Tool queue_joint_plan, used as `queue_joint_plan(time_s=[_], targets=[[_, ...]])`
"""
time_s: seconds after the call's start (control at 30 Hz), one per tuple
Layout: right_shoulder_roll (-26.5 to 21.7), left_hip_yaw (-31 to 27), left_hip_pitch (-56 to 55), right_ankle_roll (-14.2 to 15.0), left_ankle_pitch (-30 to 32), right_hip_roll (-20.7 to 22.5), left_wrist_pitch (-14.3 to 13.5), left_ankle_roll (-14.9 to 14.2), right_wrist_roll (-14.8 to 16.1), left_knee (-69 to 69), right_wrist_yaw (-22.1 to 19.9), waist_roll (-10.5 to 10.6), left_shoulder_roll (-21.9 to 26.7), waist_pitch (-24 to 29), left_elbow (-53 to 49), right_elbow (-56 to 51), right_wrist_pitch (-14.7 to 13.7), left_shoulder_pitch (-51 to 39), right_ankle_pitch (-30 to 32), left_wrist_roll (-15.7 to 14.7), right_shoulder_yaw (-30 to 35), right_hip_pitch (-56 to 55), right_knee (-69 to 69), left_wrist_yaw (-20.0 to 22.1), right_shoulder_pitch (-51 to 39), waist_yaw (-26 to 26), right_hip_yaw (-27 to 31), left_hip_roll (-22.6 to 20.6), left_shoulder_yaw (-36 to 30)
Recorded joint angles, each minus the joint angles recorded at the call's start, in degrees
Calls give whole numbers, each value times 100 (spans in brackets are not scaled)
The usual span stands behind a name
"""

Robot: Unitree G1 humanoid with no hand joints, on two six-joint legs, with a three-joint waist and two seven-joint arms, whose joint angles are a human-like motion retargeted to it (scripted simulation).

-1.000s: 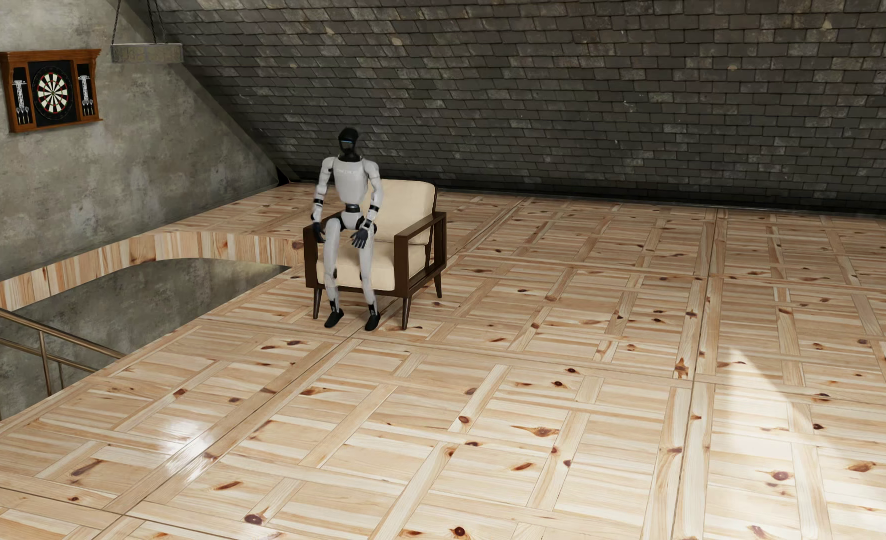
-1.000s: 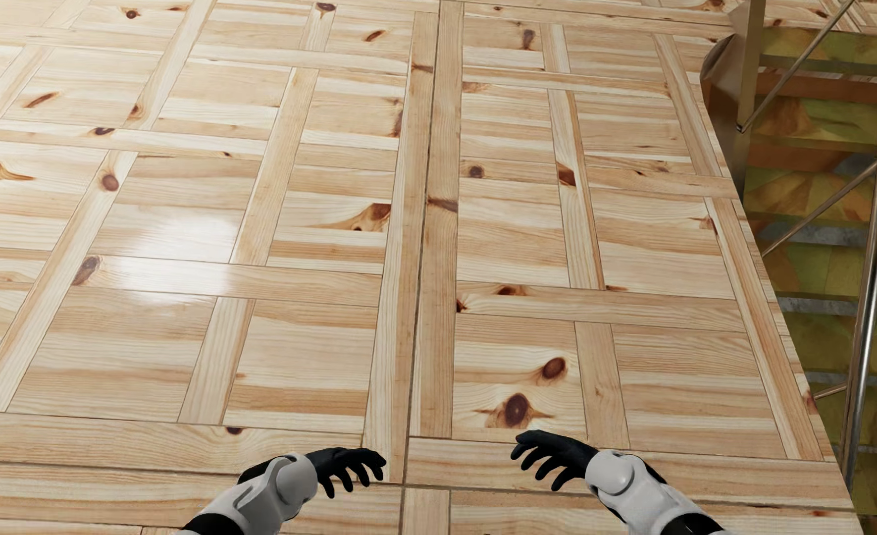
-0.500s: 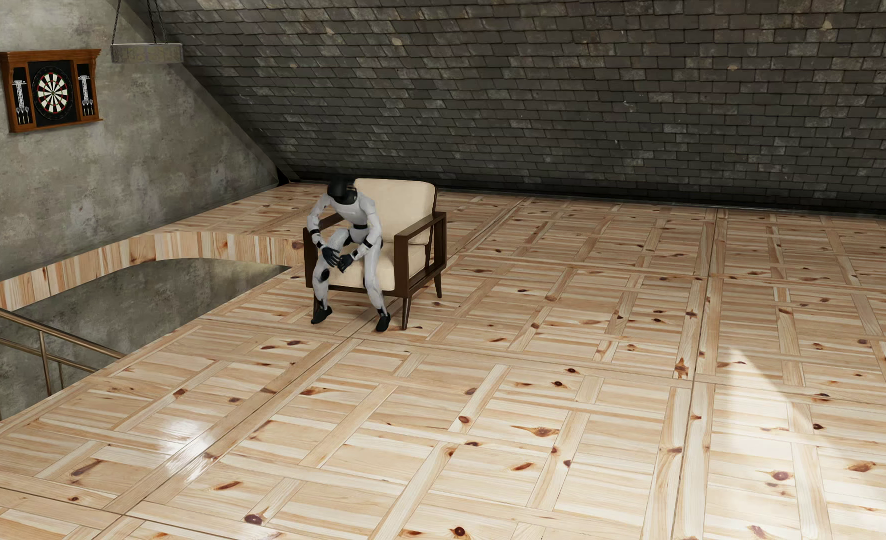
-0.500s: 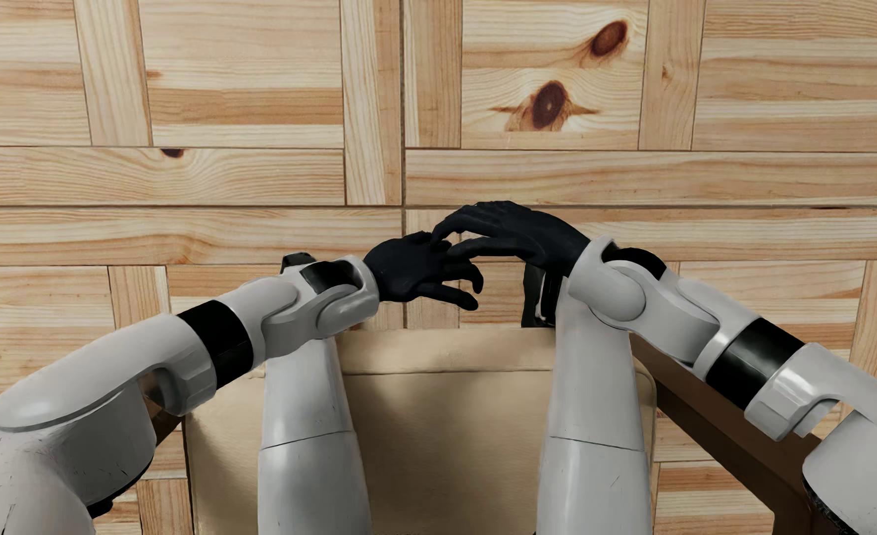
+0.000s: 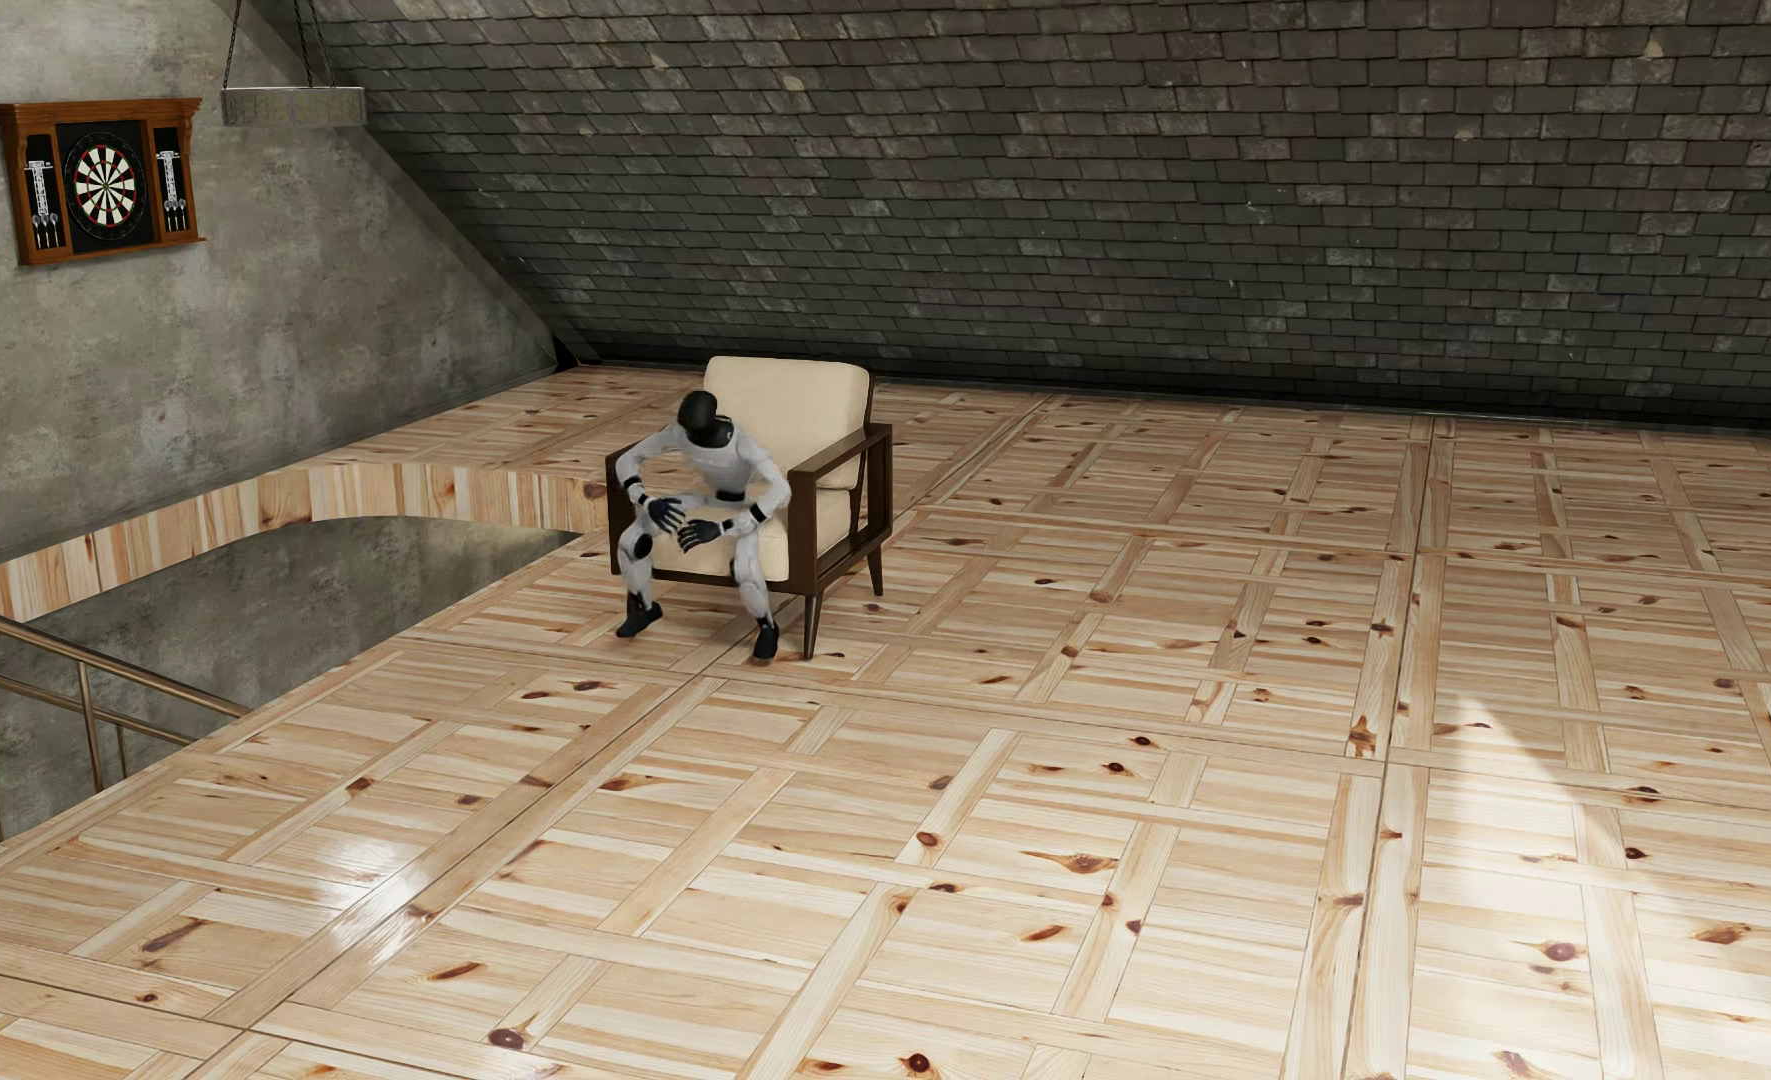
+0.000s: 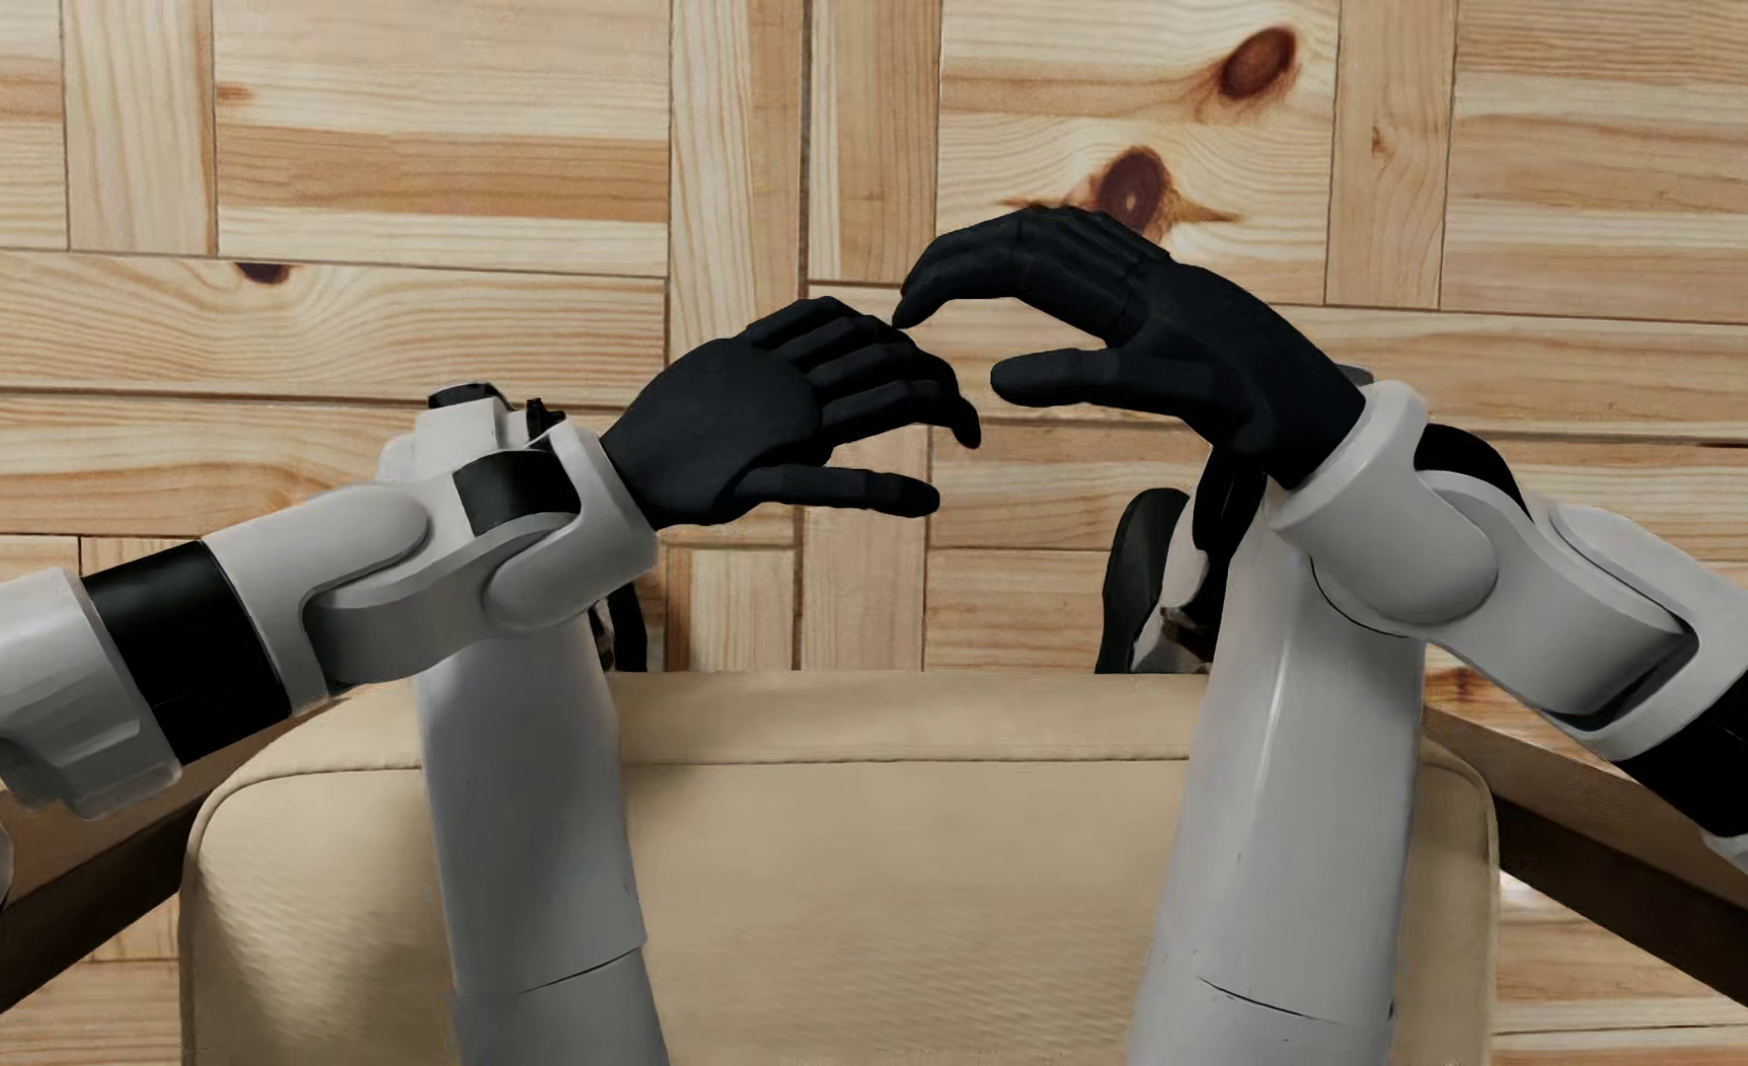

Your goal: Take a seat on the chair

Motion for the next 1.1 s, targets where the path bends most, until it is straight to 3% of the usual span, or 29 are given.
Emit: queue_joint_plan(time_s=[0.17,0.27,0.37,0.43,0.47,0.53,0.57,0.6,0.67,0.7,0.73,0.8,0.93,1.1], targets=[[806,78,839,-167,283,-52,99,30,-499,66,810,1,-1014,-318,1223,1071,253,1633,268,301,-600,842,88,-957,941,4,-44,39,1708],[1500,100,1260,-209,476,-71,252,151,-751,-3,1017,90,-1994,-523,2151,1684,408,2657,441,366,-1409,1349,-15,-1093,1823,40,-99,-33,2862],[2312,161,1653,-326,593,-37,511,249,-645,-102,469,100,-2976,-761,2956,2476,514,3505,548,-94,-2096,1705,-109,-393,2588,47,-123,-132,3878],[2804,211,1885,-428,584,-13,750,329,-291,-129,73,55,-3408,-938,3383,3005,798,3942,558,-758,-2414,1856,-89,-349,2983,39,-121,-185,4331],[3025,245,2022,-508,559,13,831,365,3,-134,-17,24,-3520,-1018,3689,3393,855,4113,516,-1036,-2509,1951,-68,-462,3120,29,-132,-200,4491],[3313,250,2168,-588,577,45,992,394,192,-121,-66,-12,-3535,-1232,4461,4265,949,4418,478,-1074,-2685,2040,-9,-777,3331,19,-118,-260,4694],[3384,258,2239,-639,574,71,1149,420,234,-121,188,-39,-3479,-1326,4938,4785,1149,4523,459,-1111,-2715,2073,16,-1319,3377,11,-112,-293,4744],[3394,261,2294,-685,567,96,1271,442,195,-119,770,-51,-3410,-1408,5421,5354,1373,4632,444,-1050,-2716,2098,37,-1971,3394,2,-110,-320,4783],[3400,277,2374,-778,570,152,1352,503,-452,-126,1801,-68,-3334,-1542,6095,6320,1588,4984,434,-504,-2566,2117,61,-2886,3436,-17,-126,-384,4811],[3417,270,2389,-796,570,178,1241,509,-823,-128,2126,-57,-3364,-1591,6309,6655,1515,5210,440,-180,-2494,2115,60,-3093,3505,-29,-125,-408,4898],[3451,273,2409,-809,576,200,1183,530,-1153,-134,2353,-48,-3401,-1628,6449,6918,1419,5438,455,72,-2439,2112,58,-3230,3606,-32,-124,-426,5013],[3582,273,2442,-815,609,195,1180,561,-1530,-152,2566,-35,-3508,-1642,6589,7175,1345,5849,477,165,-2470,2148,39,-3336,3935,-33,-128,-476,5210],[3822,281,2521,-805,650,198,1306,565,-1358,-183,2567,-53,-3707,-1644,6504,7259,1494,6401,524,-139,-2710,2250,-6,-3304,4432,-43,-141,-449,5495],[3949,285,2629,-800,647,191,1140,586,-1276,-182,2545,-65,-3859,-1692,5961,6854,1419,6528,529,20,-2685,2379,-20,-3448,4612,-41,-144,-458,5299]])
